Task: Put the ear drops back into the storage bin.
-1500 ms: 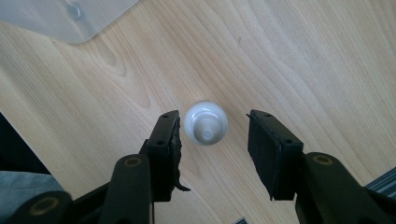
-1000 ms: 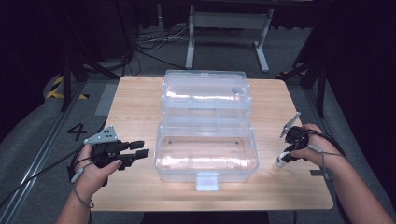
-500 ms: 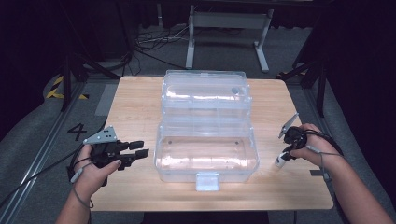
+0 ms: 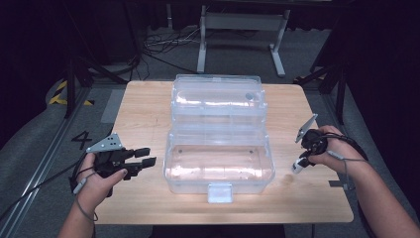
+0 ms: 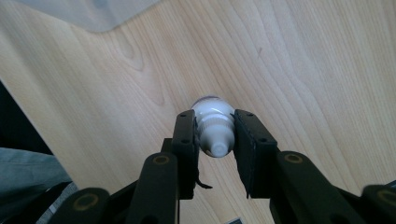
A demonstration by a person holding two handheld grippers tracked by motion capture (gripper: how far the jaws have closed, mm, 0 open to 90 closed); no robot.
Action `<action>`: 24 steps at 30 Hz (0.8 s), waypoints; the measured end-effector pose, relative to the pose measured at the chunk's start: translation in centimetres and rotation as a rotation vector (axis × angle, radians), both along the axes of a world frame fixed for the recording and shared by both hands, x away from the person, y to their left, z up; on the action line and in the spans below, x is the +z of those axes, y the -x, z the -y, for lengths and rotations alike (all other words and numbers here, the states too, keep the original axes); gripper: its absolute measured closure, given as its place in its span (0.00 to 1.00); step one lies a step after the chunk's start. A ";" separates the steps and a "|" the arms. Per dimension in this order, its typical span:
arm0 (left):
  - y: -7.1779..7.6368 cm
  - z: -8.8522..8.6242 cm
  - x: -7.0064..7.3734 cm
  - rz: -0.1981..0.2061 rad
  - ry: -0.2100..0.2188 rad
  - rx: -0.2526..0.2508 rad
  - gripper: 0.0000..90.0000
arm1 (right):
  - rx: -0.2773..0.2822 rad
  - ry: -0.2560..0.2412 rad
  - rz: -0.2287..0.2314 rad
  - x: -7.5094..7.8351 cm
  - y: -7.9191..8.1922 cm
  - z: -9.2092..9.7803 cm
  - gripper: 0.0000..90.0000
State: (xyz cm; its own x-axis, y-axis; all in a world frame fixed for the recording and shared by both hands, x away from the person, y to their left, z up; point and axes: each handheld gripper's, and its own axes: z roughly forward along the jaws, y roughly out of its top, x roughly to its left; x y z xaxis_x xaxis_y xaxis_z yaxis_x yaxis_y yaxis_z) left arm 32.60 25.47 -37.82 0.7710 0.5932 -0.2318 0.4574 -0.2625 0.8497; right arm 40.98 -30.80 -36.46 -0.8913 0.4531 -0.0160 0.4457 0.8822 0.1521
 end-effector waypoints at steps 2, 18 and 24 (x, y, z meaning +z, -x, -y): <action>0.0 -0.1 0.0 0.001 0.000 0.005 0.59 | 0.009 0.001 0.005 0.7 0.1 -0.3 0.79; -0.2 -0.3 -0.1 0.013 -0.017 0.046 0.53 | 0.061 -0.009 0.042 5.2 1.1 -2.6 0.79; -0.3 -0.3 -0.3 0.010 -0.029 0.055 0.52 | 0.085 -0.008 0.048 6.3 1.6 -3.5 0.79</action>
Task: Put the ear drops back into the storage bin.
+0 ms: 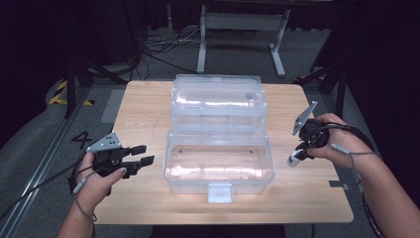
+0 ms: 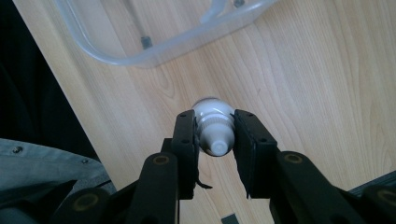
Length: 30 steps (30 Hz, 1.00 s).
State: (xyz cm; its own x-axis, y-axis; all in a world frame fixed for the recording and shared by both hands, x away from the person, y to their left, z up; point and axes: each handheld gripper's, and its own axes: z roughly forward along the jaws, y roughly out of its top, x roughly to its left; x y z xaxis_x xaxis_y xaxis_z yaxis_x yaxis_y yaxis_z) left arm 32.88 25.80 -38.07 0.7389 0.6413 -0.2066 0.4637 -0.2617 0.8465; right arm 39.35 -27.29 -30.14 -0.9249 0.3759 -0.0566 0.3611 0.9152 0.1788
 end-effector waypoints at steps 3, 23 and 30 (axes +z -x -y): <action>-0.1 0.0 -0.1 0.000 -0.006 0.003 0.51 | 0.024 -0.003 0.004 0.8 0.4 -0.8 0.79; -0.5 -0.9 -0.5 -0.002 -0.025 0.084 0.45 | 0.138 -0.035 0.034 3.3 1.8 -4.9 0.79; -0.6 -1.0 -0.7 -0.010 -0.033 0.086 0.44 | 0.178 -0.036 0.022 3.0 1.6 -6.8 0.79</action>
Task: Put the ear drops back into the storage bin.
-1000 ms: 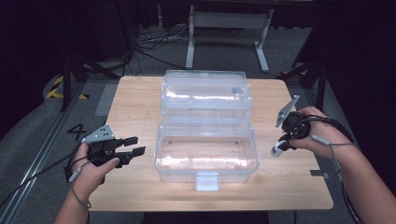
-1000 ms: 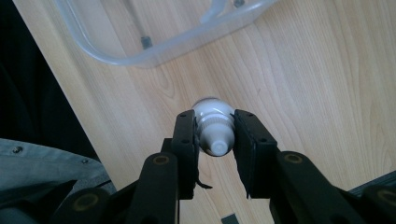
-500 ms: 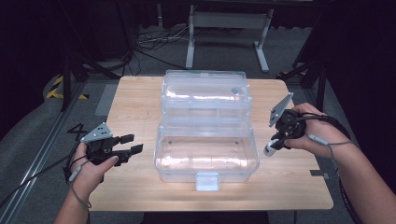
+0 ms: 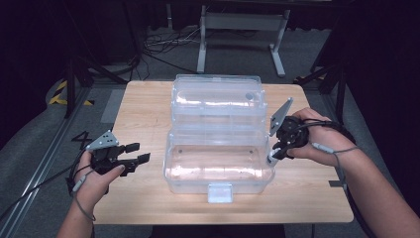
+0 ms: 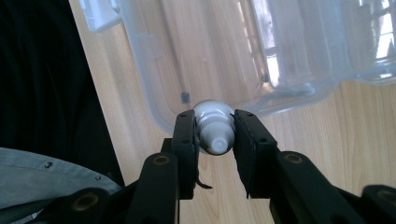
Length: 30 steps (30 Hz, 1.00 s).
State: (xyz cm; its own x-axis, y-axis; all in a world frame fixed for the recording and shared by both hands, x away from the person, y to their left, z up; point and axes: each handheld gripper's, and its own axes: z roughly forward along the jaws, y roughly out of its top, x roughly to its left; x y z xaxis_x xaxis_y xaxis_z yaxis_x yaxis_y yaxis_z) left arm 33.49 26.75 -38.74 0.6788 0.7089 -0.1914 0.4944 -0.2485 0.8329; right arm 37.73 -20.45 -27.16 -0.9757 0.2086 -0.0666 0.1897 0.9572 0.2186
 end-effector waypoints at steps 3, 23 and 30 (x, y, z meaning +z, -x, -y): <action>0.0 0.0 -0.1 -0.010 -0.003 0.000 0.44 | 0.011 0.000 -0.007 -0.4 0.0 -0.7 0.79; -0.2 -0.2 -0.3 -0.021 -0.012 0.006 0.43 | 0.064 0.045 -0.035 -4.0 -0.6 -3.2 0.79; -0.1 -0.4 -0.3 -0.020 -0.012 0.011 0.42 | 0.062 0.068 -0.041 -5.4 -0.8 -3.3 0.79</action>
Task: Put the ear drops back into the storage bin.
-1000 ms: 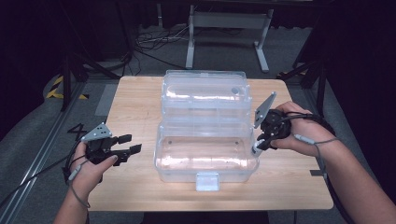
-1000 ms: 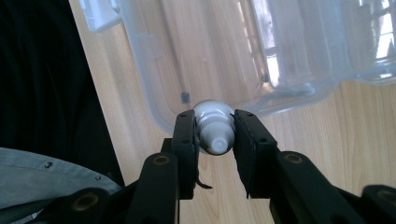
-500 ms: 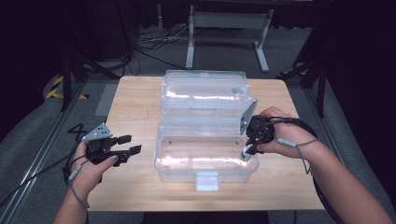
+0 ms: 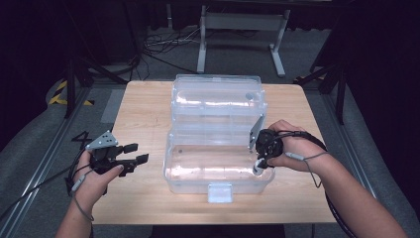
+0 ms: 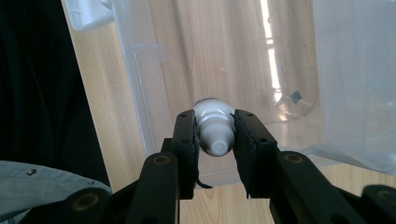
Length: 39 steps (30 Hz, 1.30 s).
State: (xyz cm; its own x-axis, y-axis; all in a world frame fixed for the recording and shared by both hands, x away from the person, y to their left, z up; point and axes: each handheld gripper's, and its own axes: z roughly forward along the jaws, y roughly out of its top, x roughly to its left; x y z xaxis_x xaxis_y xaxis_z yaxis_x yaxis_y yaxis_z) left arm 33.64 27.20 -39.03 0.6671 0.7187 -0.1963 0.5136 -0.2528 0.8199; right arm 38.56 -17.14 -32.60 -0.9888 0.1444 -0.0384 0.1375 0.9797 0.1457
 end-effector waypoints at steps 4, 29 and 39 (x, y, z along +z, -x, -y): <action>0.0 0.0 -0.1 -0.004 -0.001 0.000 0.42 | -0.004 0.015 -0.007 -0.8 -0.1 0.0 0.79; -0.3 0.3 -0.6 -0.038 -0.026 -0.019 0.42 | 0.005 0.052 -0.043 -5.0 -0.2 -0.4 0.79; -0.3 0.3 -0.7 -0.041 -0.026 -0.019 0.42 | 0.010 0.070 -0.058 -5.7 -0.3 -0.5 0.79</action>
